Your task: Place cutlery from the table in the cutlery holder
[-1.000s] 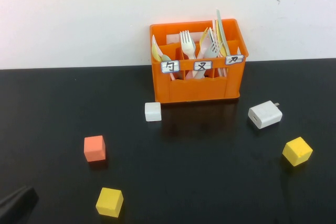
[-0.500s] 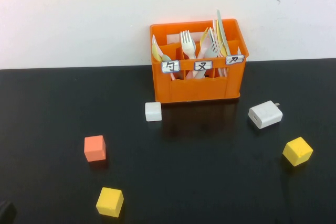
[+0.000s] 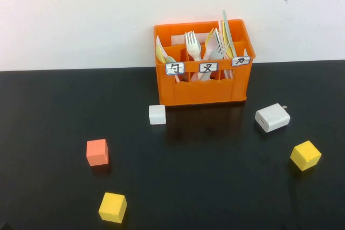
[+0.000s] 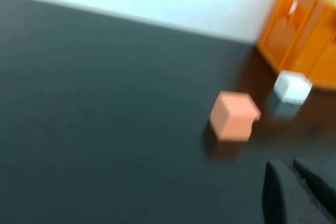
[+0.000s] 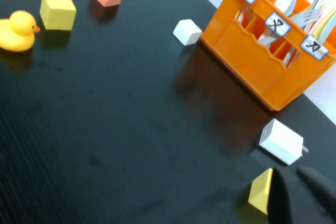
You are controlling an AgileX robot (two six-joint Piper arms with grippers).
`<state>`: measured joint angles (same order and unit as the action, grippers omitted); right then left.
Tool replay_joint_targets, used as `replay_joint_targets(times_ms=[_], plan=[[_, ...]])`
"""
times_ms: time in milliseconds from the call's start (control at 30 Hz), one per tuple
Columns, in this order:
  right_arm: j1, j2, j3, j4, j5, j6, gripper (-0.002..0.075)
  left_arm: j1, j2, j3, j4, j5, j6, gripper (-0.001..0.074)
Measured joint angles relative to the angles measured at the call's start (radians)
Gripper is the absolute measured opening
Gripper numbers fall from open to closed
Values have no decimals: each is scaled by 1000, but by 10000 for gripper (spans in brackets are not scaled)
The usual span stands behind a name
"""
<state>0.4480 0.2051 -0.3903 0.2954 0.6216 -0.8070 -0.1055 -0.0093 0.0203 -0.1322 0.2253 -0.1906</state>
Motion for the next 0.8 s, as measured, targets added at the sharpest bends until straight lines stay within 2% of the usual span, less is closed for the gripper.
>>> replay_joint_targets(times_ms=[200,800], plan=[[0,0,0,0,0,0,-2,0,0,-2,0,85,-2,-1],[0,0,0,0,0,0,-2,0,0,-2,6,88,54,-1]])
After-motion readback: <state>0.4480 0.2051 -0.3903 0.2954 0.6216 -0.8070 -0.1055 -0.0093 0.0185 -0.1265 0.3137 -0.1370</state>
